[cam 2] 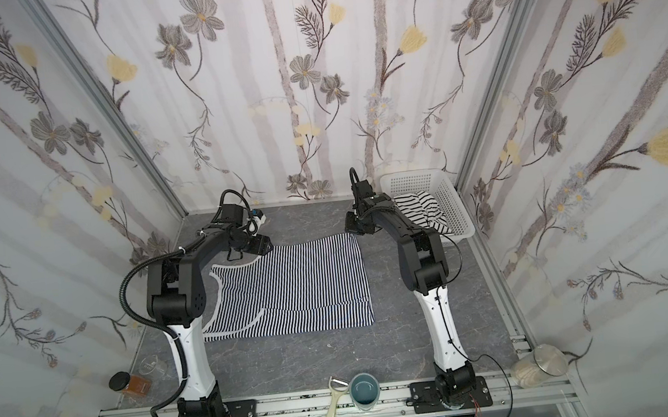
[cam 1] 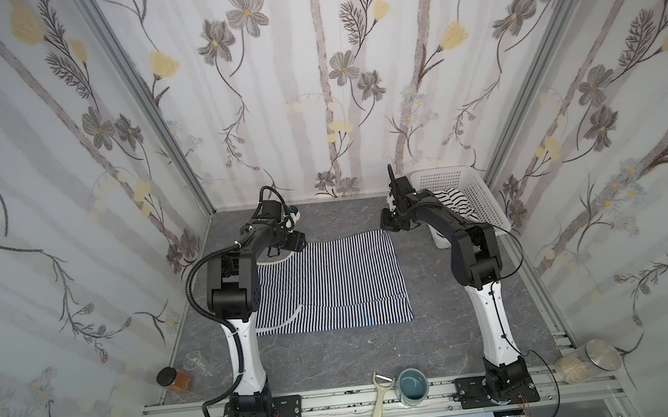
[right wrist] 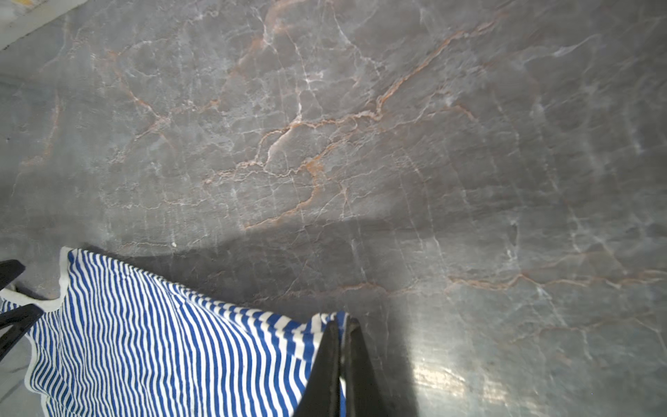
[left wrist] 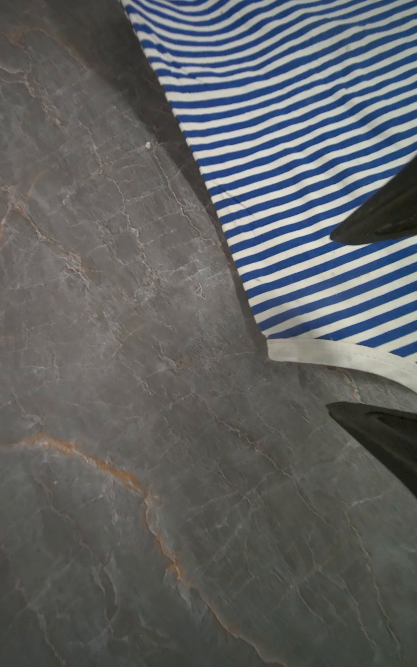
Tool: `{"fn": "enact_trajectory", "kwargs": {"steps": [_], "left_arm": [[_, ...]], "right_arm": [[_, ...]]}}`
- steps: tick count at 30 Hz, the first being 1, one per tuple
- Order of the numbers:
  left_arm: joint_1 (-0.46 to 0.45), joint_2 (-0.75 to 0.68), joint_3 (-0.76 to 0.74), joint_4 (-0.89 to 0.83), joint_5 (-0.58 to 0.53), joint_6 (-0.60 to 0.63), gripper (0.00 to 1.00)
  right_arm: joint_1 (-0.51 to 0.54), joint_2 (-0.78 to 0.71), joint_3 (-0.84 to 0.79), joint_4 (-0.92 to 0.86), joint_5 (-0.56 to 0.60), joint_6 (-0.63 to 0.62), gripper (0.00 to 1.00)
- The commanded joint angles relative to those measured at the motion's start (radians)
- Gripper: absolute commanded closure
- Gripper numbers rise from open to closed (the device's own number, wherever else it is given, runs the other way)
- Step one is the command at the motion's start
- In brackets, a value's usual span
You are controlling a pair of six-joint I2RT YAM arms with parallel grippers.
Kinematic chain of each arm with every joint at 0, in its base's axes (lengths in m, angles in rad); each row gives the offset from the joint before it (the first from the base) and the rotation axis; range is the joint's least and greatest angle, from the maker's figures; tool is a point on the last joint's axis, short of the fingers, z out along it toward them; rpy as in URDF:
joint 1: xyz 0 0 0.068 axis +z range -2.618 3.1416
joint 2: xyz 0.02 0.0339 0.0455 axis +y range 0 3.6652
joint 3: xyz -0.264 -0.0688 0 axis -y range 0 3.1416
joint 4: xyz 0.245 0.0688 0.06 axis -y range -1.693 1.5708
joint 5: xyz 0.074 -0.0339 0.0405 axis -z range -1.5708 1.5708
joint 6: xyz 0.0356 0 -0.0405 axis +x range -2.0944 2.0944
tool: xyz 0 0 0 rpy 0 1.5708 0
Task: Fold and stack the tank tops
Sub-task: 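Grasp the far shoulder edges with both grippers and lift slightly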
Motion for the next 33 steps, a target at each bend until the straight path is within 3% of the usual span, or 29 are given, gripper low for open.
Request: {"fn": "enact_trajectory", "kwargs": {"steps": [1,13,20,30,32,33], "left_arm": [[-0.012,0.025,0.026,0.007,-0.009,0.002,0.31],[-0.021,0.098,0.088,0.033,-0.099,-0.032,0.49],[-0.024,0.107,0.089,0.031,-0.081,-0.020,0.67],[-0.024,0.118,0.063,0.032,-0.066,-0.004,0.70],[-0.024,0.120,0.064,0.032,-0.064,-0.006,0.79],[-0.025,0.118,0.063,0.033,-0.062,-0.008,0.88]], "right_arm": [[0.012,-0.042,-0.043,0.048,0.008,-0.013,1.00],[0.024,-0.162,-0.230,0.158,-0.001,0.019,1.00],[0.025,-0.195,-0.292,0.195,-0.007,0.035,1.00],[0.025,-0.199,-0.296,0.199,-0.014,0.038,1.00],[0.025,-0.204,-0.300,0.202,-0.012,0.038,1.00],[0.023,-0.207,-0.304,0.204,-0.012,0.038,1.00]]}}
